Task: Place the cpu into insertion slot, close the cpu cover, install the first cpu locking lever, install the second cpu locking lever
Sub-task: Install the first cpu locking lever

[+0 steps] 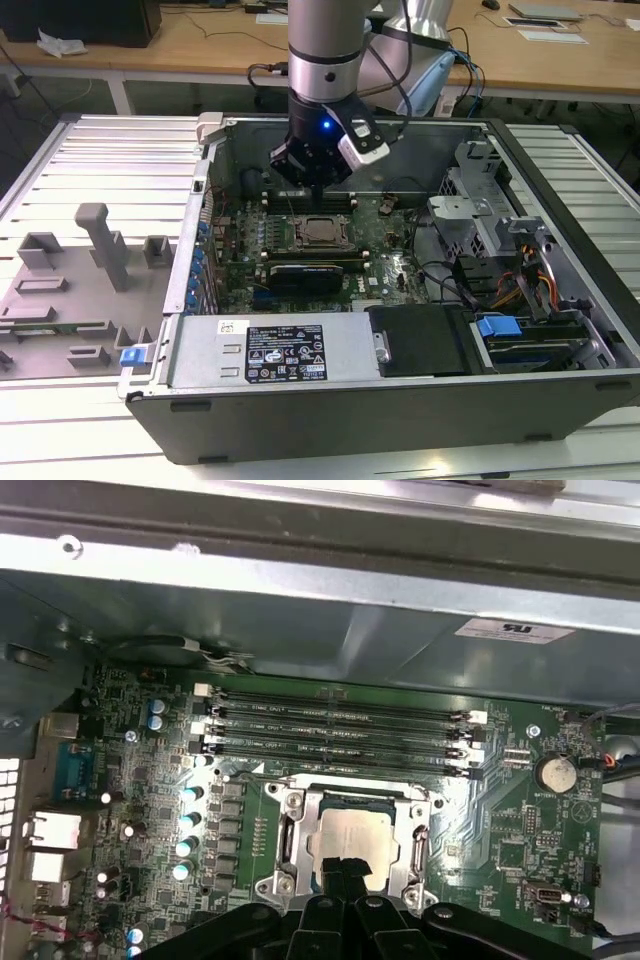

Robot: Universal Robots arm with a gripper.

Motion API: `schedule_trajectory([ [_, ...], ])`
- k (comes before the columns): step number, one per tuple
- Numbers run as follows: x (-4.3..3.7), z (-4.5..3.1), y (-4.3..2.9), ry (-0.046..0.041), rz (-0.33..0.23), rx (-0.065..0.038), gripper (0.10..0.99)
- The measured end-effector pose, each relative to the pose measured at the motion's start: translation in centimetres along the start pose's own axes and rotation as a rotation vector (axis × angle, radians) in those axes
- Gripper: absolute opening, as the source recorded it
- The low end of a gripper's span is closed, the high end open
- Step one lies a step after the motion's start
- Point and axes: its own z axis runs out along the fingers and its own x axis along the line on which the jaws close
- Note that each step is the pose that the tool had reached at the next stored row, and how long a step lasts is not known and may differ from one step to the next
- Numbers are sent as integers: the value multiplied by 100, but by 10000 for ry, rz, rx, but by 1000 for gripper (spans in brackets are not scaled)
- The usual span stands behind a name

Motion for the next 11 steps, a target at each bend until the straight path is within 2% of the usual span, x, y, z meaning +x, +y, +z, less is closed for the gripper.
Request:
schedule_trajectory([
  [7,-3,-102,6,0,0,0,106],
  [11,-2,-107,6,0,-1,0,106],
])
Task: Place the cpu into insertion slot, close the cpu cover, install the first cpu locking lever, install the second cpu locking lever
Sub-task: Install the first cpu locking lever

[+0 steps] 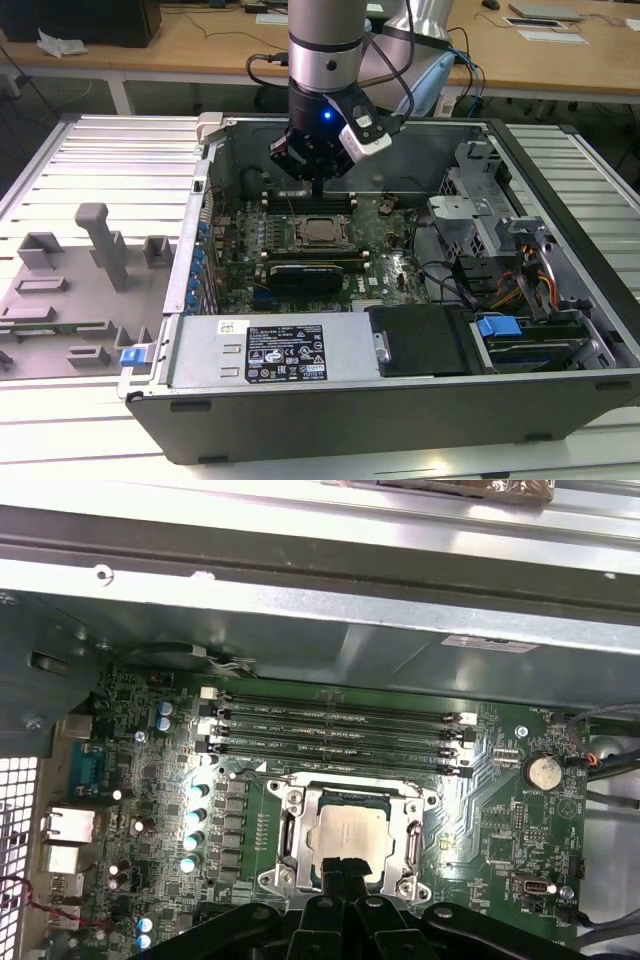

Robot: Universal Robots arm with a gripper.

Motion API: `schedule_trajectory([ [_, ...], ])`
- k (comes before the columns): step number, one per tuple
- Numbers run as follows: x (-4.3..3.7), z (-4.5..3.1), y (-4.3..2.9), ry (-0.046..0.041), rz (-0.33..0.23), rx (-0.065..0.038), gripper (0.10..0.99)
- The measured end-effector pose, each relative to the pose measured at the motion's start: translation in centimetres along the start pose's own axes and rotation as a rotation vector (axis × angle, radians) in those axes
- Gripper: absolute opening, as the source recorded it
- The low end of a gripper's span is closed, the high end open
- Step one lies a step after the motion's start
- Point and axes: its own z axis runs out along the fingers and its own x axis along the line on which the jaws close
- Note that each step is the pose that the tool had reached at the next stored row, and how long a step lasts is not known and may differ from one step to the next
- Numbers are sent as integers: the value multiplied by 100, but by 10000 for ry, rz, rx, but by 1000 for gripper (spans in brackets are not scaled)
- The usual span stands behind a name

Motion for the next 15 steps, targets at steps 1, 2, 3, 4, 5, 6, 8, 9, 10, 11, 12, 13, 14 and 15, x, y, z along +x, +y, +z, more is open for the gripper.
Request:
schedule_trajectory([
  [1,15,-1,1,-2,0,1,106],
  [2,48,-1,4,-8,-1,2,106],
  [3,65,-1,6,-12,-1,1,106],
  [4,85,-2,8,-16,-1,2,106],
  [5,114,-2,11,-21,0,2,106],
  [6,134,-2,13,-26,0,2,106],
  [8,175,-3,17,-32,-2,3,106],
  [9,193,-4,19,-35,-3,3,106],
  [10,210,-4,20,-39,-3,3,106],
  [11,234,-5,23,-43,-2,4,106],
  [12,267,-5,26,-48,-3,4,106],
  [13,311,-6,30,-57,-3,5,106],
  [14,386,-8,37,-74,-4,7,106],
  [15,412,-8,40,-79,-5,8,106],
])
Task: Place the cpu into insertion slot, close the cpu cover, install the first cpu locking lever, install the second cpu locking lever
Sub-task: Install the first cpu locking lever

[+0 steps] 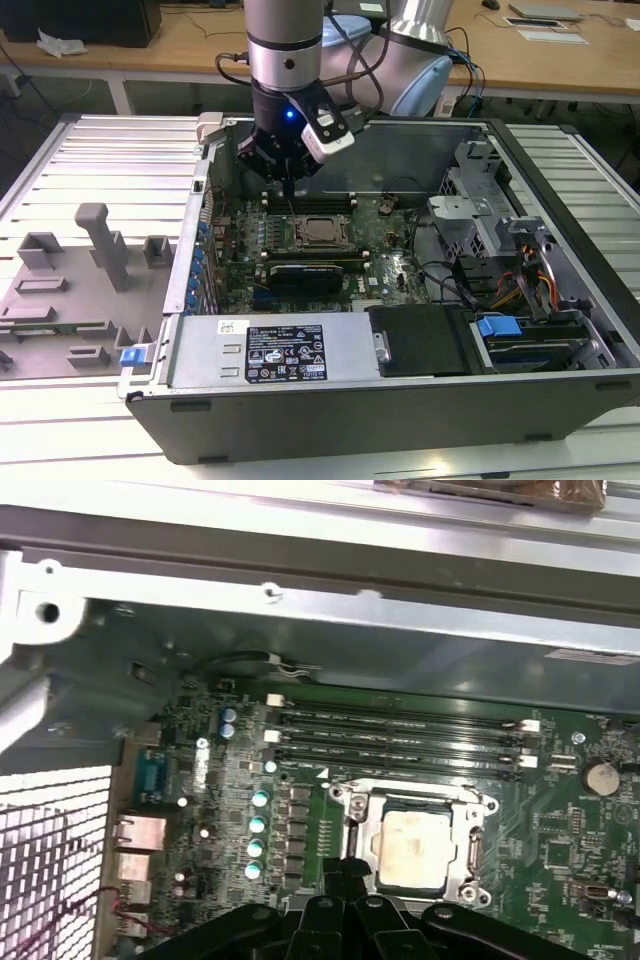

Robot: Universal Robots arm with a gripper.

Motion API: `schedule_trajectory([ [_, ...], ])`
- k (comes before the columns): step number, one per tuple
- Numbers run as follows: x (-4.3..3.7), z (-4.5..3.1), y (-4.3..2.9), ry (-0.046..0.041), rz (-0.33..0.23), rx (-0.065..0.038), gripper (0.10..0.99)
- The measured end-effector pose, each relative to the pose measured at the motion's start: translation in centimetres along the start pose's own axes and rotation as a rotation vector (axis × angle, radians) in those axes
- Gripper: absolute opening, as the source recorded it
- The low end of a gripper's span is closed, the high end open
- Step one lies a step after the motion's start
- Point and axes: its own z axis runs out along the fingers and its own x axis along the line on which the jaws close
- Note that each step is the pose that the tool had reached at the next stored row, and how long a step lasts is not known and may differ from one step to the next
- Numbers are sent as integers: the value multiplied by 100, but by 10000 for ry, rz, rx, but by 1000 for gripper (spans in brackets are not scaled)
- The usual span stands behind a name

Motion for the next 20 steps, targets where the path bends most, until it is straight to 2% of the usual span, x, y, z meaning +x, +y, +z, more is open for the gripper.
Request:
schedule_trajectory([
  [2,60,-2,6,-20,0,-11,106],
  [3,102,-2,10,-59,3,-140,106],
  [6,159,-2,15,-160,13,-677,106],
  [8,176,-2,17,-194,20,-888,106],
  [13,221,3,21,-300,42,-1606,106],
  [17,225,56,18,-307,44,-1676,106],
  [18,225,75,16,-310,44,-1731,106],
  [19,225,81,17,-320,48,-1824,106],
  [20,226,85,18,-346,58,-2082,106],
])
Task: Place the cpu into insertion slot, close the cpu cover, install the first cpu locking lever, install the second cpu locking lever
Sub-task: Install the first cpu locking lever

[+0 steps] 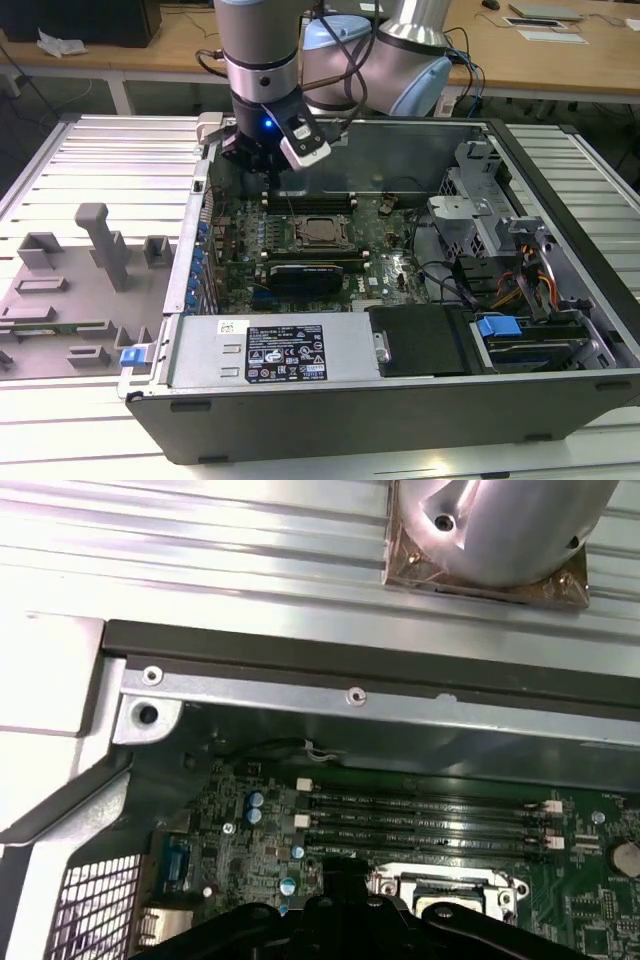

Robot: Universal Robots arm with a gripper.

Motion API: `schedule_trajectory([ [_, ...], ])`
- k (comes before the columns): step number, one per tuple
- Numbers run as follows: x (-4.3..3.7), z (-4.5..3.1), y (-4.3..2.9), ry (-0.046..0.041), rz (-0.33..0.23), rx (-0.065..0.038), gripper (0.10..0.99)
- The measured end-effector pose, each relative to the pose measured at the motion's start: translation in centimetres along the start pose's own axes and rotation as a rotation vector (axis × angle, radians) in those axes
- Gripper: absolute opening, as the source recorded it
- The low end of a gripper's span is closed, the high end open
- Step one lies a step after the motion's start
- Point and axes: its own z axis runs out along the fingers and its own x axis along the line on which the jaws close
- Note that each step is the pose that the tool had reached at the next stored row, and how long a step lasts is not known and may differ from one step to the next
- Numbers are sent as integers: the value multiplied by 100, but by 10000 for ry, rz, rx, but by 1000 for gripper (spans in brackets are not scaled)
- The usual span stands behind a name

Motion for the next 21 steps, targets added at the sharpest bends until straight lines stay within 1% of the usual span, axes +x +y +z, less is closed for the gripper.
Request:
schedule_trajectory([
  [1,1,17,-4,-15,6,-131,106],
  [6,-10,68,-20,-20,18,-178,106],
  [9,-57,83,-28,-25,23,-217,106],
  [11,-113,90,-35,-27,24,-231,106],
  [15,-259,106,-52,-29,26,-249,106],
  [18,-475,127,-76,-29,25,-256,106],
  [21,-589,137,-89,-28,26,-256,106],
])
